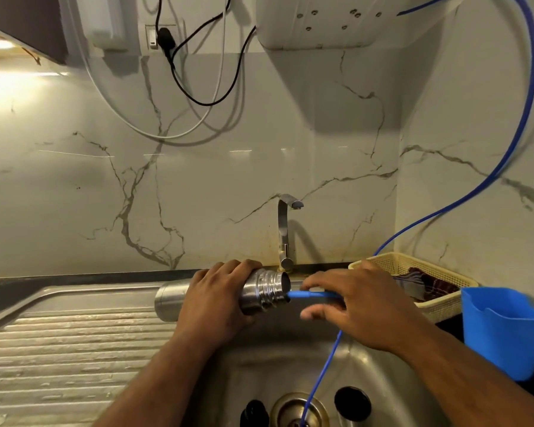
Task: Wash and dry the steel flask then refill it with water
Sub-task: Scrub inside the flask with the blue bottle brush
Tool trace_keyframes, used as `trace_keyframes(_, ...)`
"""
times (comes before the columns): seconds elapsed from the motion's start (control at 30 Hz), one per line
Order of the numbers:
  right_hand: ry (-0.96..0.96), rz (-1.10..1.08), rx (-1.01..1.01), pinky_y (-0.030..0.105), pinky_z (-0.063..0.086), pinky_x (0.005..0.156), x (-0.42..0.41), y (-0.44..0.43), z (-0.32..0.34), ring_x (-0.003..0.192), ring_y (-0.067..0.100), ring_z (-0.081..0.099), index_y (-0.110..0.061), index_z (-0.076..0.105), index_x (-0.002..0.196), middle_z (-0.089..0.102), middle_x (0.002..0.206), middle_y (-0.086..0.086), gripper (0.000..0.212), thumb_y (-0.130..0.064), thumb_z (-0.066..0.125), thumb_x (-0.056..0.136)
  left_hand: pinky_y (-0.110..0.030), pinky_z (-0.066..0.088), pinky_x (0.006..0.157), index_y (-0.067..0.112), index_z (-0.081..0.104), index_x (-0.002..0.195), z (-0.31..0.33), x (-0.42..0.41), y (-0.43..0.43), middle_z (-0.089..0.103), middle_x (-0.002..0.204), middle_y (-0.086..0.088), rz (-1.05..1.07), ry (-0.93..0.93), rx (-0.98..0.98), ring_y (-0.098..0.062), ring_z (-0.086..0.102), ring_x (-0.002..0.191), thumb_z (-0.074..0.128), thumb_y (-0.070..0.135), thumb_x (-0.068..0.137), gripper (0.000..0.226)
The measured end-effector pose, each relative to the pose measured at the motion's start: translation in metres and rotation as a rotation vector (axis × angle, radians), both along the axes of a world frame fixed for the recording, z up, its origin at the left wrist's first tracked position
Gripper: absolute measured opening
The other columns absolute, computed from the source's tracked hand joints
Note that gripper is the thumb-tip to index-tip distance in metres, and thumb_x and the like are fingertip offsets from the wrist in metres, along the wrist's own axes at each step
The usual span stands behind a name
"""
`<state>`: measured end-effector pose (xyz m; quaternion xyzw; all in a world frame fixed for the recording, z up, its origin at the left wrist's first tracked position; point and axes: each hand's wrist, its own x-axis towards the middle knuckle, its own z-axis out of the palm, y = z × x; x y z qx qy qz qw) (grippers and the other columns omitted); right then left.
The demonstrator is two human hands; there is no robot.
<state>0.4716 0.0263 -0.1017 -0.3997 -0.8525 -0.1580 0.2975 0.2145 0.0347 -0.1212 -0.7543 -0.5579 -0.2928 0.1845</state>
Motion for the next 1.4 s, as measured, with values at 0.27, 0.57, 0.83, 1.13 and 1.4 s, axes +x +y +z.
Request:
trace_keyframes(0.27,0.050,-0.181,0.322,0.036,0.031,0.074,0.036,0.006,0.025,0.068,0.004,0.045,-0.041,0.072,0.095,0.065,0.078,-0.021,0.015,-0.039,0.059,0.089,-0.041,0.042,0.101,0.046,0.044,0.130,0.009,-0.024,0.002,0.061,0.120,0.015,0.079,-0.084,0.029,-0.014,0.058,0.109,0.083,0.046,0.066,0.075)
trace_keyframes(0.57,0.018,-0.179,0.291,0.033,0.034,0.068,0.026,0.004,0.019,0.047,0.001,0.030,-0.036,0.069,0.080,0.043,0.053,-0.023,0.040,-0.052,0.037,0.097,-0.039,0.038,0.105,0.046,0.044,0.134,0.010,-0.015,0.001,0.059,0.126,0.016,0.019,-0.040,0.041,-0.013,0.055,0.116,0.081,0.050,0.069,0.075)
trace_keyframes(0.83,-0.053,-0.139,0.328,0.028,0.040,0.052,0.002,-0.007,0.012,0.038,0.008,0.031,-0.038,0.048,0.065,0.034,0.043,-0.015,0.032,-0.045,0.051,0.096,-0.038,0.031,0.113,0.048,0.040,0.135,0.005,0.004,-0.003,0.056,0.131,0.020,-0.106,0.055,0.030,-0.008,0.050,0.121,0.080,0.048,0.071,0.075)
trace_keyframes(1.13,-0.029,-0.211,0.387,0.026,0.026,0.061,0.027,-0.002,0.028,0.041,0.011,0.021,-0.031,0.060,0.063,0.033,0.040,-0.012,0.044,-0.049,0.038,0.096,-0.044,0.039,0.105,0.042,0.051,0.129,0.003,-0.021,0.003,0.063,0.120,0.015,-0.003,-0.009,0.068,-0.015,0.056,0.112,0.083,0.045,0.068,0.068)
trace_keyframes(1.4,-0.032,-0.241,0.355,0.014,0.008,0.058,0.031,-0.001,0.024,0.039,0.006,0.015,-0.033,0.045,0.060,0.027,0.044,-0.013,0.044,-0.051,0.042,0.100,-0.047,0.043,0.104,0.040,0.052,0.126,0.001,-0.014,0.003,0.064,0.119,0.014,-0.044,-0.020,0.083,-0.015,0.058,0.111,0.088,0.040,0.063,0.073)
